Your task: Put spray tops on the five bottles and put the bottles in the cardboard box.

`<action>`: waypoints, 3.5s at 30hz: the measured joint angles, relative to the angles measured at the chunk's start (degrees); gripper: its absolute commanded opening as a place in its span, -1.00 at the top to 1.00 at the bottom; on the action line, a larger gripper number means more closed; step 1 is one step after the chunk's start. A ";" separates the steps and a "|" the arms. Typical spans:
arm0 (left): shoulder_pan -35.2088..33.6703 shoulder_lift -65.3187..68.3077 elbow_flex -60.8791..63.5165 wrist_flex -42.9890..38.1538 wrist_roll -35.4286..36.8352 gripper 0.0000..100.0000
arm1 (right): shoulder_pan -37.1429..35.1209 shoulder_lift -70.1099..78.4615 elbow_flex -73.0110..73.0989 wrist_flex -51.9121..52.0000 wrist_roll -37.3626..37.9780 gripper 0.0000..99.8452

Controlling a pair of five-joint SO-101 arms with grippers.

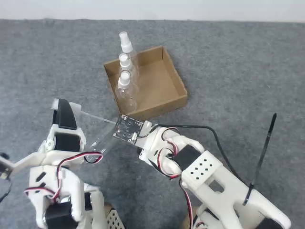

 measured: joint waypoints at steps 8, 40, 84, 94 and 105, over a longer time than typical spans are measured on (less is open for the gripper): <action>0.18 0.00 1.14 0.00 -1.67 0.98 | 0.09 0.00 0.00 -0.35 0.26 0.99; 9.67 -0.09 5.89 0.00 -5.63 0.98 | -0.09 0.00 0.00 -2.99 0.53 0.99; 23.91 -0.09 10.99 0.70 -9.76 0.98 | -0.18 0.09 0.00 -2.99 0.62 0.99; 30.15 -0.09 12.92 3.08 -9.85 0.98 | -0.18 0.09 0.00 -2.99 0.53 0.99; 30.68 -0.09 13.63 3.08 -9.85 0.98 | -0.18 -3.69 2.29 -2.99 0.62 0.99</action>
